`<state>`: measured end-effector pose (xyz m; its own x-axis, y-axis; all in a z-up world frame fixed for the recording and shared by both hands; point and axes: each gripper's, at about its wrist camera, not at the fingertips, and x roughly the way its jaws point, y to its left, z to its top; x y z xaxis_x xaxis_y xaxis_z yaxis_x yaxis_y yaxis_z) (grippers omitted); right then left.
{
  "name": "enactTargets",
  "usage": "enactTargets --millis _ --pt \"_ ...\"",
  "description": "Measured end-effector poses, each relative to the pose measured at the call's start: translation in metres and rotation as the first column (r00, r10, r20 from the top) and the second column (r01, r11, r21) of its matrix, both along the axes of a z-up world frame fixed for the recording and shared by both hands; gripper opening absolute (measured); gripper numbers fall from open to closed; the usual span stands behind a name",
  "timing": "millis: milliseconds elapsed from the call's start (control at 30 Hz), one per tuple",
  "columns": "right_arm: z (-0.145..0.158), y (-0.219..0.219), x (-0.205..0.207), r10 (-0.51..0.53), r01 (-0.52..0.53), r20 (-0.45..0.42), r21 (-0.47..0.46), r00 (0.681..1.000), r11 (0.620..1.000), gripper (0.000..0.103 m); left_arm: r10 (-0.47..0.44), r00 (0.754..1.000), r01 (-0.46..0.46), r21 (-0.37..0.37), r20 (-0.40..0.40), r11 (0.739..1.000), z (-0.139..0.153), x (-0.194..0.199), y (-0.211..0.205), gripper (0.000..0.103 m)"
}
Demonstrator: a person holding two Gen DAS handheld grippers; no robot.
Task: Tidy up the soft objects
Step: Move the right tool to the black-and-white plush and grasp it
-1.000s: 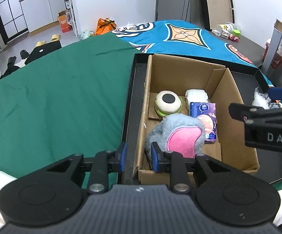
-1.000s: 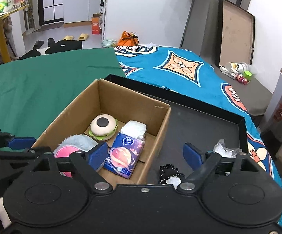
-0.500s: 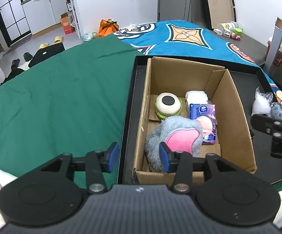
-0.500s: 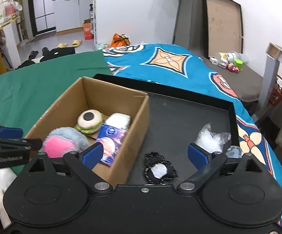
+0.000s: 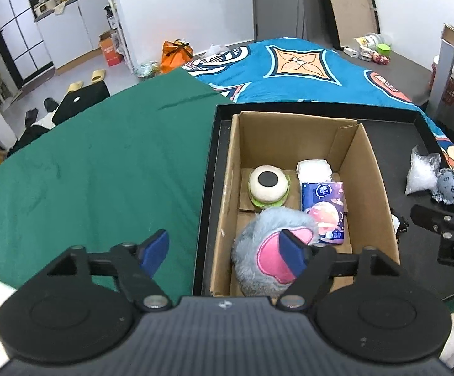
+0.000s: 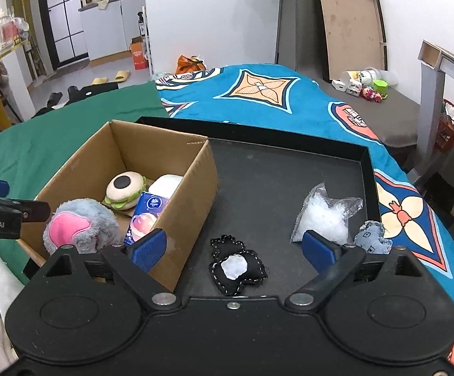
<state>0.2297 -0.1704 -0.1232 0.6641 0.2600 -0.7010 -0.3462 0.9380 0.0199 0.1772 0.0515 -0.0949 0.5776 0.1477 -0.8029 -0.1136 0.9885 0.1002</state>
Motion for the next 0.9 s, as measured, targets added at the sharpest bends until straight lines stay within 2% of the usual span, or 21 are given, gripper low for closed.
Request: enactTargets --millis 467,767,900 --pt "-0.044 -0.021 0.017 0.008 0.003 -0.095 0.107 0.995 0.994 0.075 -0.051 0.994 0.062 0.109 -0.099 0.992 -0.01 0.014 -0.012 0.08" --pt "-0.062 -0.023 0.032 0.001 0.013 -0.124 0.119 0.992 0.993 0.074 -0.054 0.988 0.074 0.136 -0.145 0.988 -0.012 0.022 -0.021 0.08" --pt "-0.067 -0.021 0.033 0.005 0.008 -0.125 0.109 0.992 0.994 0.064 -0.054 0.986 0.079 0.157 -0.157 0.985 -0.013 0.026 -0.026 0.08"
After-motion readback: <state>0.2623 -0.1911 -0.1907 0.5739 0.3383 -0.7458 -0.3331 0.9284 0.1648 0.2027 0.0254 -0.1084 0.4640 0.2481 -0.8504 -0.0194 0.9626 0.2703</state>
